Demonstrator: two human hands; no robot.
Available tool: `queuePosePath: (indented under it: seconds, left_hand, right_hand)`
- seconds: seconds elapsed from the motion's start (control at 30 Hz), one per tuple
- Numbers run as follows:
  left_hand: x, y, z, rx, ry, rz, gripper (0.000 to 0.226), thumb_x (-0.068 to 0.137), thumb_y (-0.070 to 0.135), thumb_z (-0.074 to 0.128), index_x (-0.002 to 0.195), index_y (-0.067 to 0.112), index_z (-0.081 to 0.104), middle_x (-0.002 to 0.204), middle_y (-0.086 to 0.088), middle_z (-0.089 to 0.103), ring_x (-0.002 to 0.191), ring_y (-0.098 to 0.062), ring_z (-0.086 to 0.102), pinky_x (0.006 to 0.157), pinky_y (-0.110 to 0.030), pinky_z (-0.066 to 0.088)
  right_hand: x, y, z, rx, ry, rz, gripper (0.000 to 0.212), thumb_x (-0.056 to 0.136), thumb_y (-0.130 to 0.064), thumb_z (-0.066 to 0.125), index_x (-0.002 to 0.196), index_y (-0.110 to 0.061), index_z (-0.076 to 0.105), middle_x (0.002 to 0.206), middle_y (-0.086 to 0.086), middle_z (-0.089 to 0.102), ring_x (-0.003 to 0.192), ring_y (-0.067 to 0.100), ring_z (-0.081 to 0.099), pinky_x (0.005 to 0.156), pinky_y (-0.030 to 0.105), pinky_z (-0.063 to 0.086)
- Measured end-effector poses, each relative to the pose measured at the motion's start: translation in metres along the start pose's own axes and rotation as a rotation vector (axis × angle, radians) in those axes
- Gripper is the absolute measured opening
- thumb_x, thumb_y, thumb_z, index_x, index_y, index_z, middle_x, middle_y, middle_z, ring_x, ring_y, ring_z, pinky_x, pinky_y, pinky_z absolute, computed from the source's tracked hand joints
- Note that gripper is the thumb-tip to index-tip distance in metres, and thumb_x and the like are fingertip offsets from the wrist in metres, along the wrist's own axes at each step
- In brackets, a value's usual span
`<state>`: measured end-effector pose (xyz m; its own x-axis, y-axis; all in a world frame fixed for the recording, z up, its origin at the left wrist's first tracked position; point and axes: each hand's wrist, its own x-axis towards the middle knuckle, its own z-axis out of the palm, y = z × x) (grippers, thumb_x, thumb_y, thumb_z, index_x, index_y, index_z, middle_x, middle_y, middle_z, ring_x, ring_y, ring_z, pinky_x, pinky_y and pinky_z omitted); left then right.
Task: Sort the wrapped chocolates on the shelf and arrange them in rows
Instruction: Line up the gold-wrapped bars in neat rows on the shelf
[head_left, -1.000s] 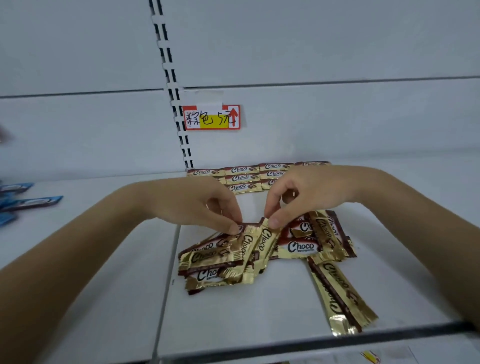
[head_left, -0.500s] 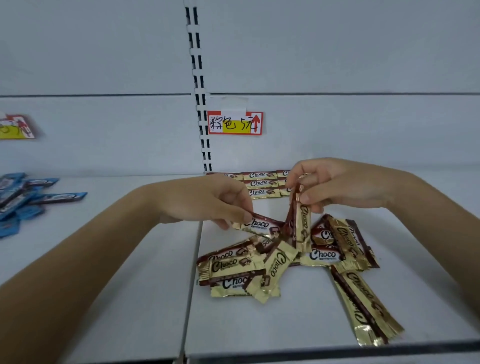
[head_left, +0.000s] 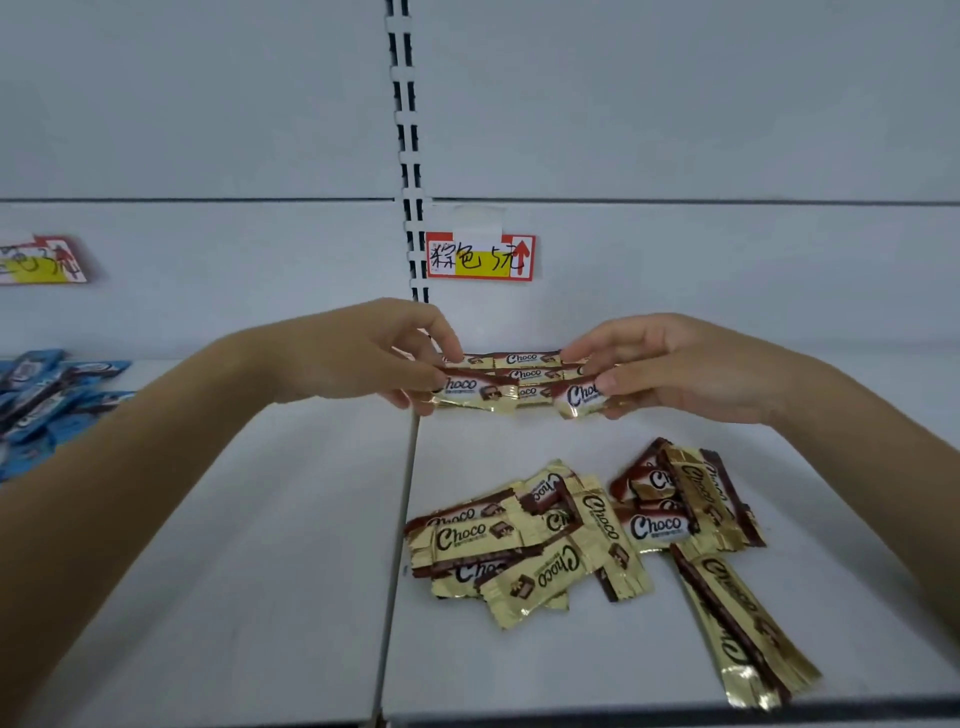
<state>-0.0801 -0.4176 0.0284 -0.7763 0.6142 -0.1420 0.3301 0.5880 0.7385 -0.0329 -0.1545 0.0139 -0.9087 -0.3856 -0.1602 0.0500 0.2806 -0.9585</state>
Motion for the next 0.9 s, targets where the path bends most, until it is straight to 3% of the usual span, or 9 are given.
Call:
queuePosePath:
  seconds: [0.1,0.23,0.37,0.5,0.6,0.67,0.8,0.9]
  left_hand:
    - [-0.003,-0.010,0.001,-0.028,0.055,0.008,0.015,0.090,0.006,0.052,0.095,0.017,0.060,0.098,-0.008,0.069,0.077,-0.012,0.067,0.074,-0.025,0.056]
    - [-0.003,-0.020,0.008,-0.074,0.132,0.022,0.019,0.088,0.000,0.052,0.088,0.015,0.062,0.097,-0.015,0.068,0.074,-0.011,0.066,0.075,-0.026,0.055]
    - [-0.003,-0.024,0.014,-0.053,0.188,0.055,0.015,0.085,0.002,0.058,0.088,0.014,0.066,0.081,0.001,0.069,0.070,-0.008,0.068,0.071,-0.020,0.055]
    - [-0.005,-0.031,0.028,0.299,0.219,0.134,0.010,0.084,0.019,0.062,0.087,0.028,0.064,0.077,0.014,0.065,0.070,0.002,0.060,0.064,-0.009,0.044]
    - [-0.008,-0.034,0.038,0.543,0.299,0.195,0.016,0.087,0.028,0.057,0.102,0.026,0.062,0.092,0.012,0.055,0.086,-0.004,0.051,0.075,-0.019,0.043]
    - [-0.009,-0.036,0.040,0.585,0.355,0.249,0.024,0.087,0.033,0.057,0.110,0.028,0.060,0.101,0.014,0.047,0.097,-0.005,0.045,0.083,-0.024,0.041]
    - [-0.009,-0.039,0.040,0.662,0.352,0.379,0.026,0.088,0.039,0.057,0.109,0.027,0.065,0.100,0.009,0.057,0.092,-0.008,0.047,0.073,-0.024,0.038]
    - [-0.007,-0.043,0.040,0.720,0.348,0.364,0.026,0.089,0.039,0.053,0.108,0.026,0.067,0.098,0.007,0.060,0.092,-0.012,0.049,0.070,-0.024,0.036]
  right_hand:
    - [0.004,0.000,0.003,0.002,0.076,0.021,0.028,0.079,0.003,0.059,0.100,-0.013,0.067,0.087,0.000,0.073,0.072,0.008,0.067,0.061,0.016,0.052]
    - [0.008,0.004,0.009,0.025,0.113,0.050,0.023,0.082,0.003,0.058,0.094,-0.013,0.069,0.091,0.006,0.073,0.076,0.013,0.069,0.068,0.018,0.055]
    - [0.011,0.007,0.016,-0.324,0.180,-0.025,0.021,0.081,-0.012,0.065,0.091,-0.030,0.068,0.083,-0.013,0.070,0.076,-0.003,0.063,0.072,0.011,0.048]
    - [0.016,0.010,0.030,-0.710,0.190,-0.128,0.017,0.080,-0.024,0.068,0.086,-0.039,0.062,0.080,-0.020,0.063,0.071,-0.012,0.053,0.066,0.006,0.038]
    - [0.018,0.012,0.035,-0.935,0.206,-0.207,0.011,0.083,-0.031,0.065,0.091,-0.038,0.062,0.092,-0.023,0.055,0.087,-0.013,0.045,0.074,0.010,0.033]
    - [0.019,0.014,0.034,-1.008,0.202,-0.223,0.014,0.082,-0.035,0.064,0.096,-0.036,0.065,0.097,-0.020,0.054,0.095,-0.003,0.042,0.082,0.019,0.031]
    - [0.020,0.014,0.034,-1.047,0.183,-0.203,0.018,0.084,-0.035,0.062,0.101,-0.033,0.067,0.095,-0.021,0.053,0.095,-0.001,0.044,0.084,0.019,0.033]
    - [0.023,0.016,0.035,-1.074,0.225,-0.216,0.022,0.086,-0.034,0.059,0.107,-0.030,0.067,0.100,-0.014,0.057,0.092,0.001,0.050,0.083,0.019,0.037]
